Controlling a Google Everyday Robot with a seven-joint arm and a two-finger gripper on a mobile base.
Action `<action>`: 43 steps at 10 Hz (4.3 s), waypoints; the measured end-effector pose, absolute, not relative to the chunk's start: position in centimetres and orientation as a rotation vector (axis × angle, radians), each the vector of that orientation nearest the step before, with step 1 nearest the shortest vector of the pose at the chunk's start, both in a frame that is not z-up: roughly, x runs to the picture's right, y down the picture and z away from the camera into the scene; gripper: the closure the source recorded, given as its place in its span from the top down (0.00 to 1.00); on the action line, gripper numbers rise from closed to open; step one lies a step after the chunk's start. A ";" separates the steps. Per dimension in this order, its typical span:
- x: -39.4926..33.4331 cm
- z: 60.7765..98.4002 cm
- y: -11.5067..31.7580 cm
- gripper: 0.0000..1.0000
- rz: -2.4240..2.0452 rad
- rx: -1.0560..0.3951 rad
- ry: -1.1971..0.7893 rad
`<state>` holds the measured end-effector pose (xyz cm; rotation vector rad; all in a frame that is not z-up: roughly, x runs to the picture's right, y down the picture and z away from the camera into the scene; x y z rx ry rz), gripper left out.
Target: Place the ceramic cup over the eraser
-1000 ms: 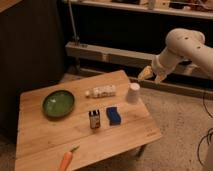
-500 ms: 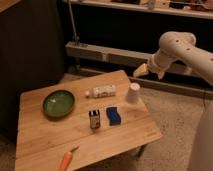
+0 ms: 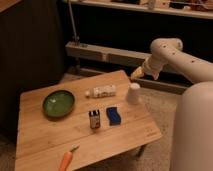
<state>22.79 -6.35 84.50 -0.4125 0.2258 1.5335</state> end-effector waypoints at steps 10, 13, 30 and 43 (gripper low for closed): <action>22.5 87.1 -4.7 0.80 1.504 -0.412 0.228; 21.5 85.8 -4.6 0.80 1.473 -0.414 0.139; 18.9 92.5 -0.7 0.58 1.302 -0.395 0.218; 14.9 75.5 -4.5 0.00 1.166 -0.488 0.189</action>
